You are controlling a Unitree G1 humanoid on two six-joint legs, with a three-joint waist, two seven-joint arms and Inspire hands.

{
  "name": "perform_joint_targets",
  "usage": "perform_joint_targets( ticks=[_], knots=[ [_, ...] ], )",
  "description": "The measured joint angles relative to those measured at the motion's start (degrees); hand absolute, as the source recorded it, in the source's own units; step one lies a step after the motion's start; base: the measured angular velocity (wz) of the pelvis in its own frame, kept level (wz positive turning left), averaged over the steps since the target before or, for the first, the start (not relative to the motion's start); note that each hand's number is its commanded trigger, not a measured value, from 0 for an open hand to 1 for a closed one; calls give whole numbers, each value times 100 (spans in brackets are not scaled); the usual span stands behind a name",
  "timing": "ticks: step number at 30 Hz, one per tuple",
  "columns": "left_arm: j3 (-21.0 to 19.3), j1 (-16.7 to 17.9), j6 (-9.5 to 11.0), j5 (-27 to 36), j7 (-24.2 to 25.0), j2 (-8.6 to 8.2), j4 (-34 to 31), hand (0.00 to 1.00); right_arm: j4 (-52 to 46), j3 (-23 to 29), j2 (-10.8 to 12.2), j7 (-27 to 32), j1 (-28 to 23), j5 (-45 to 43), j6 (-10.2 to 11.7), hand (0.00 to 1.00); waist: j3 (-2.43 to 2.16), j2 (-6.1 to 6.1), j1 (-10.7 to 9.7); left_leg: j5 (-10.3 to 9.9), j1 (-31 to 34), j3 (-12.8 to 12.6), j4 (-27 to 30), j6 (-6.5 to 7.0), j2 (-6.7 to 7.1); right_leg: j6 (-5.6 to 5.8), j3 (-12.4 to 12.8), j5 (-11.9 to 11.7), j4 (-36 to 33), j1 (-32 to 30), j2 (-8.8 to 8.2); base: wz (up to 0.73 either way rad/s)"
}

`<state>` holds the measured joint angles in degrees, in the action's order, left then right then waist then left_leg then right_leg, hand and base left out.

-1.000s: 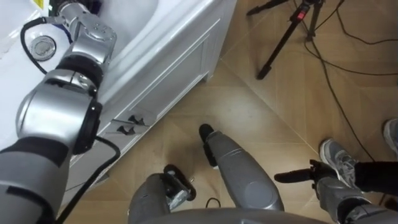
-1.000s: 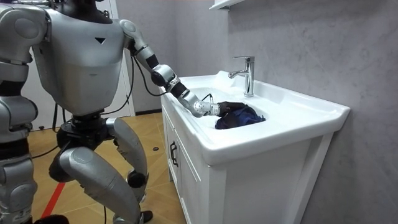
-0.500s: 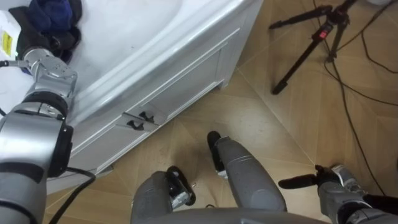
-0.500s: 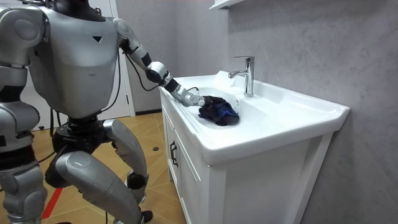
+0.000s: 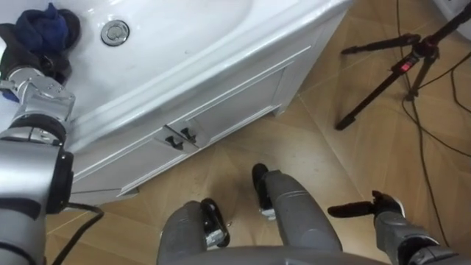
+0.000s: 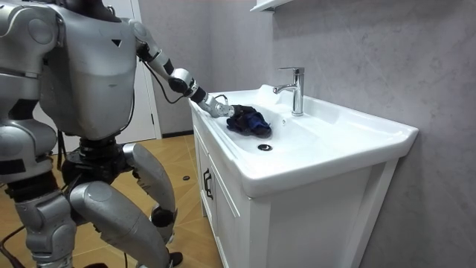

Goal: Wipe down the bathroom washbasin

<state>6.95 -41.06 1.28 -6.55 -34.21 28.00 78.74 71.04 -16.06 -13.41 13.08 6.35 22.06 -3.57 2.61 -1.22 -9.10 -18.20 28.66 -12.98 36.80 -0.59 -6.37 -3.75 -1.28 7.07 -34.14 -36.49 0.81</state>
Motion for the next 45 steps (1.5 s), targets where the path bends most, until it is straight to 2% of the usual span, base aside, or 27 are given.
perform_joint_targets(
  ticks=[9, 15, 18, 20, 23, 24, 26, 30, 31, 32, 34, 35, 37, 39, 40, 45],
  knots=[
    [-21, 254, 6, -185, 25, -22, -51, 100, 136, 47, -2, -71, -61, 8, 197, 0, 0, -34, 32, -5, -367, 62, -64, -14, -18, 7, -73, 17, 134, 429, -22, 3],
    [-19, 253, 55, -177, -47, -57, -243, 100, 306, 48, -4, -80, -22, 12, 426, 0, 5, -138, 0, -4, -357, 247, -26, -4, -1, 23, -223, 8, 225, 570, -73, 14],
    [-12, 253, 96, -188, -272, -63, -689, 100, 323, 63, -9, -121, -16, 18, 519, 0, 16, -169, 7, -2, -413, 334, -29, 0, 26, 34, -342, 23, 251, 662, -111, 17],
    [-15, 276, 213, -208, -421, -73, -1014, 100, 421, 123, -9, -147, -25, 10, 657, 0, 14, -175, 2, 70, -558, 381, -213, 24, 136, 69, -366, 62, 285, 799, -180, 20],
    [-13, 389, 412, -317, -683, -93, -1433, 100, 511, 137, -10, -197, -106, 19, 730, 0, 7, -207, 41, 142, -889, 377, -501, 34, 185, 111, -345, 46, 499, 1110, -179, 5],
    [-13, 444, 419, -321, -729, -98, -1559, 100, 506, 131, -10, -208, -135, 15, 730, 0, 5, -215, 42, 160, -961, 377, -570, 33, 190, 122, -344, 38, 566, 1191, -177, 5],
    [-13, 762, 550, -333, -832, -116, -2121, 100, 499, 101, -9, -211, -257, 11, 732, 0, -17, -246, 82, 210, -1254, 350, -834, 34, 213, 140, -346, 20, 769, 1458, -176, 0],
    [-61, 1173, 662, -583, -956, -208, -2781, 100, 488, 107, -8, -213, -404, -17, 733, 0, -63, -292, 186, 249, -1555, 336, -1107, 24, 229, 134, -380, 12, 952, 1735, -158, -1],
    [-91, 1309, 667, -708, -1029, -253, -2887, 100, 488, 117, -8, -217, -427, -30, 733, 0, -105, -291, 190, 263, -1669, 340, -1214, 21, 256, 144, -379, 30, 961, 1810, -166, 5],
    [-149, 1446, 667, -770, -1039, -295, -3021, 100, 487, 161, -8, -222, -439, -28, 733, 0, -145, -289, 191, 268, -1768, 346, -1307, 19, 281, 154, -380, 76, 962, 1871, -181, 5],
    [-169, 1666, 659, -924, -1048, -303, -3297, 100, 444, 181, -16, -245, -479, -30, 732, 0, -172, -298, 190, 278, -1929, 377, -1436, 16, 294, 163, -418, 101, 1056, 2021, -182, 9],
    [-176, 1837, 646, -1042, -1053, -304, -3608, 100, 387, 218, -15, -260, -544, -46, 728, 0, -201, -301, 214, 285, -2033, 406, -1518, 14, 294, 169, -452, 104, 1149, 2131, -177, 10],
    [-180, 2107, 646, -1247, -1054, -303, -4136, 100, 261, 301, -19, -270, -712, -126, 727, 0, -234, -294, 326, 303, -2227, 410, -1634, 6, 299, 176, -473, 106, 1275, 2308, -167, 6],
    [-192, 2359, 628, -1395, -1052, -305, -4548, 100, 197, 403, -20, -317, -839, -305, 717, 0, -257, -306, 342, 319, -2445, 430, -1770, 8, 304, 200, -515, 120, 1408, 2543, -163, 8],
    [-203, 2546, 616, -1431, -1040, -307, -4766, 100, 124, 453, -23, -335, -929, -406, 717, 0, -284, -322, 386, 321, -2599, 427, -1859, 8, 305, 214, -523, 129, 1492, 2692, -154, 3],
    [-241, 2963, 503, -1451, -983, -489, -5311, 100, -37, 536, -21, -460, -1086, -517, 712, 0, -311, -323, 495, 333, -3008, 465, -2126, 16, 325, 269, -603, 160, 1744, 3130, -155, 9]
  ],
)
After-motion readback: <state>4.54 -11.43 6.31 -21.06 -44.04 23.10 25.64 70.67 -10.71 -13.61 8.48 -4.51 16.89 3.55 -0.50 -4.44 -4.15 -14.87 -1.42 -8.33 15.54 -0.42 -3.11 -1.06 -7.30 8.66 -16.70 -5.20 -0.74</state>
